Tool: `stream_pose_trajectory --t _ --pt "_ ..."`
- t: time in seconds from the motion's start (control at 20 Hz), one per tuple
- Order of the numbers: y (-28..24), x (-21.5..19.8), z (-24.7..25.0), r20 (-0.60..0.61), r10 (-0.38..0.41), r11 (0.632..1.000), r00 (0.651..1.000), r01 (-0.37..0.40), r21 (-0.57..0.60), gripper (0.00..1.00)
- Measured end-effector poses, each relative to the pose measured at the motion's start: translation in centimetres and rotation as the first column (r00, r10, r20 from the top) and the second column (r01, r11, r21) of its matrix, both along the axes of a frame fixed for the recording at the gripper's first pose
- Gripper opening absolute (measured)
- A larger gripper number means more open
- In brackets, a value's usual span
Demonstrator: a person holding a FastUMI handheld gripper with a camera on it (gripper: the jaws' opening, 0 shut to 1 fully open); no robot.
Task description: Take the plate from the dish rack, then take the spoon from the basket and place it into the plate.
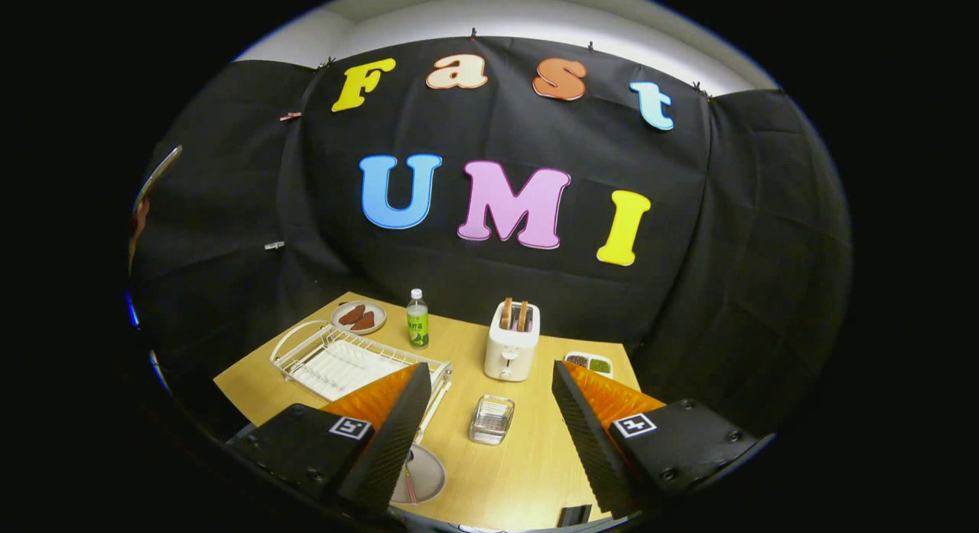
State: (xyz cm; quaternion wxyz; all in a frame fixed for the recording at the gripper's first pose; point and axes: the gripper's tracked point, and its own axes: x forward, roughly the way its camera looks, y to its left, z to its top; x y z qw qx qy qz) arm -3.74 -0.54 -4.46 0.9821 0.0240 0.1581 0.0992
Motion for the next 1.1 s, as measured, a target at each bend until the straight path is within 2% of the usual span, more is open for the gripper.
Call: stream_pose_trajectory --t 0.3,1.1 --pt "-1.3 0.1 1.9 0.057 -0.035 0.999 0.998 0.034 0.025 0.98" --pt "-2.1 0.4 0.4 0.034 -0.057 0.997 0.998 0.055 0.054 0.98"
